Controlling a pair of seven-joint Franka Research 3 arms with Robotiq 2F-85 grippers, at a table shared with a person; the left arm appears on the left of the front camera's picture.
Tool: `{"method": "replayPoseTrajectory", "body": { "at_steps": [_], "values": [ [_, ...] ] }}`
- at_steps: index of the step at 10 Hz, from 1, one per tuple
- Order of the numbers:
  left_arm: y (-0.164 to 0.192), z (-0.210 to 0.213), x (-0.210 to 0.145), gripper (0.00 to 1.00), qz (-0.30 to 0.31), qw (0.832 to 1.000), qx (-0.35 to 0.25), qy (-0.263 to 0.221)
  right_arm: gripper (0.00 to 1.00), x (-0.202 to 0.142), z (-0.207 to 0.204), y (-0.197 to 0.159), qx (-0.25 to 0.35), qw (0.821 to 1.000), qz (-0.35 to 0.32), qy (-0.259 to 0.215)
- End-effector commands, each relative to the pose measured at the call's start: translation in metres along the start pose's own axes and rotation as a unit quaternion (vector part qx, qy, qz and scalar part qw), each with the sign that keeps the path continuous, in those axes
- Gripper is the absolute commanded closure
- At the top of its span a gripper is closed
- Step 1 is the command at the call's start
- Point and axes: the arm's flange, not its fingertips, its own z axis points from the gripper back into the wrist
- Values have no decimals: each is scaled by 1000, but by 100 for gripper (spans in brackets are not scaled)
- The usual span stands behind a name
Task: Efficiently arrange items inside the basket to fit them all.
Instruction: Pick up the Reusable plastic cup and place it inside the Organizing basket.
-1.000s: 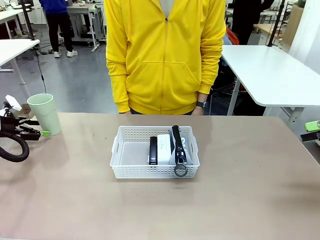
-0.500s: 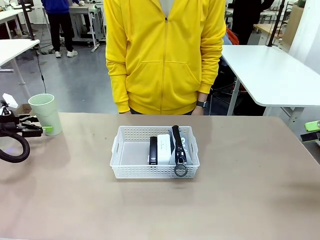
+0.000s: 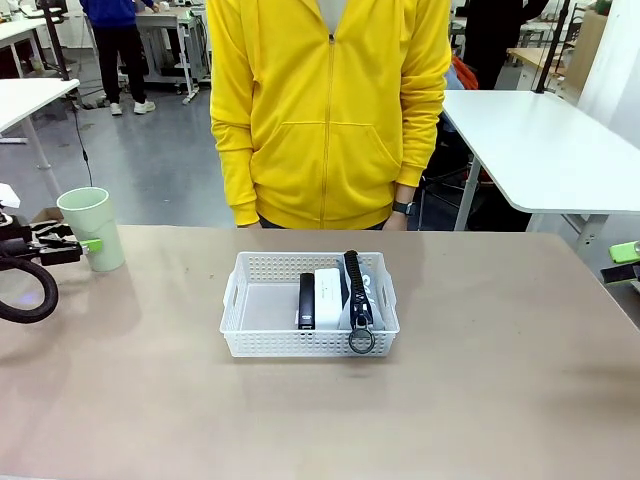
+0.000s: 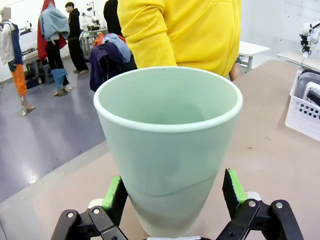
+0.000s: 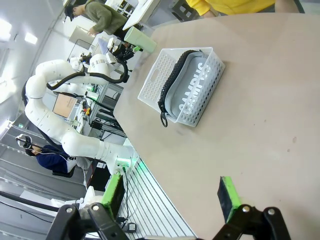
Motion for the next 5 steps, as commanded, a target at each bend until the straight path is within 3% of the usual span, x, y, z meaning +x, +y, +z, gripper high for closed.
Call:
{"method": "replayPoseTrajectory", "body": {
  "at_steps": [1,5],
  "values": [
    [7,-8,2,0,7,1000,0,-10,0,3,1,4,6,1000,-9,-7],
    [14,-24,4,0,-7,1000,17,-1,0,3,1,4,6,1000,-9,-7]
  ]
}}
